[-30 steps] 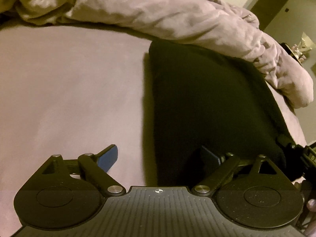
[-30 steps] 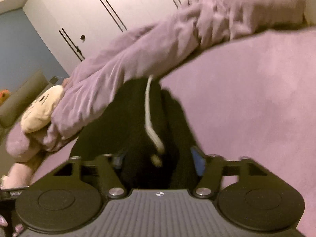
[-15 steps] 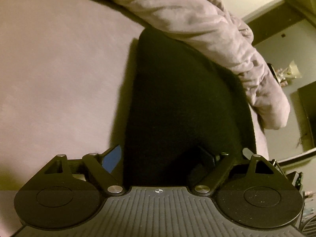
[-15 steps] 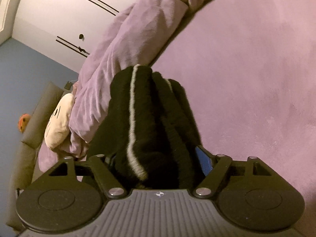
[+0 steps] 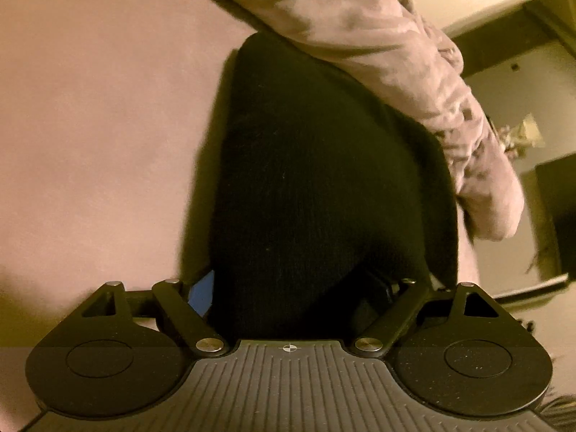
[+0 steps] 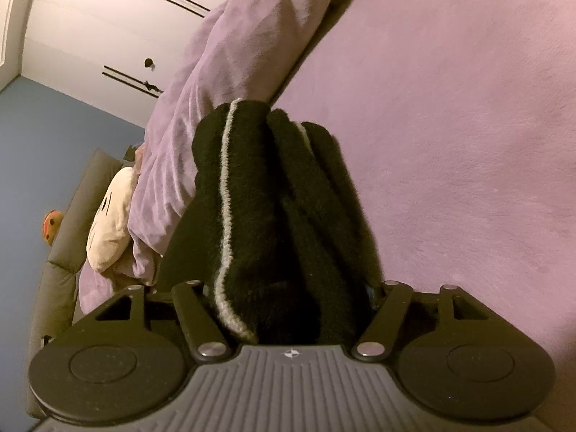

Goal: Fold small clothes
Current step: 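Grasp the sweater bundle with both tools and lift it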

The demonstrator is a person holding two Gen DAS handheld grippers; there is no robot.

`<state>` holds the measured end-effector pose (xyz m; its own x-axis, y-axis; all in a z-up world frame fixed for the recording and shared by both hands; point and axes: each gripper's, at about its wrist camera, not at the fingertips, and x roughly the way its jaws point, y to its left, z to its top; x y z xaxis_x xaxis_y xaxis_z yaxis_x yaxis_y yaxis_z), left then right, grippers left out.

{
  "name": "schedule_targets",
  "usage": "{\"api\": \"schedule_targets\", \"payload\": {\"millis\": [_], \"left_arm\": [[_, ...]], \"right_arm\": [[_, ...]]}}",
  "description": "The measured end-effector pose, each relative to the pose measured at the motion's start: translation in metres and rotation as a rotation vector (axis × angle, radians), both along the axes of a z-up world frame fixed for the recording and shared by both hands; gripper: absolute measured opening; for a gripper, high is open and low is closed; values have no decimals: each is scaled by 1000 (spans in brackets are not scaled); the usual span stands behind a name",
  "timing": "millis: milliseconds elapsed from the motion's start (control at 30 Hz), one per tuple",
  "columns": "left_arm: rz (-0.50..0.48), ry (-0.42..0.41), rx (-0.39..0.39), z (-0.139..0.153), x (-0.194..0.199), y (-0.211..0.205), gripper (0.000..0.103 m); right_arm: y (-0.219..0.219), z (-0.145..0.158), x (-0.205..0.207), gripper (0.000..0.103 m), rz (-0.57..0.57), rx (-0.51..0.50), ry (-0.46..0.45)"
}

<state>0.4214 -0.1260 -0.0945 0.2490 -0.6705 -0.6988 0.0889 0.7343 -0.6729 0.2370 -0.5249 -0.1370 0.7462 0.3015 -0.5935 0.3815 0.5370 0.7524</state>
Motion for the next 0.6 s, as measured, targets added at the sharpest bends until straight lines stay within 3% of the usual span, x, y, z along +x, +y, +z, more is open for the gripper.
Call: {"api": "schedule_targets", "payload": {"millis": [167,267,333,400,467,533,600], "left_arm": [[-29,-41,9,5,-2,-1,72],[-39,-63,16,8,-3,-1,69],[-46,-78,20,5,-3,-1,74],[-33,-75,35,1,0,-2,91],[-18,-45,10,-5,4,0,93],[1,-8,-24,-11,9,-1,90],[-2,-39,-18,-6,7,-4,76]], "right_arm": [[5,2,-3,54,16,18,-19],[9,4,-4,53,29,16,-32],[7,2,-2,55,23,25,-23],[4,-2,2,63,24,45,-13],[4,-4,8,67,35,56,-6],[4,-5,13,69,47,54,0],[6,-4,14,65,52,29,-3]]}}
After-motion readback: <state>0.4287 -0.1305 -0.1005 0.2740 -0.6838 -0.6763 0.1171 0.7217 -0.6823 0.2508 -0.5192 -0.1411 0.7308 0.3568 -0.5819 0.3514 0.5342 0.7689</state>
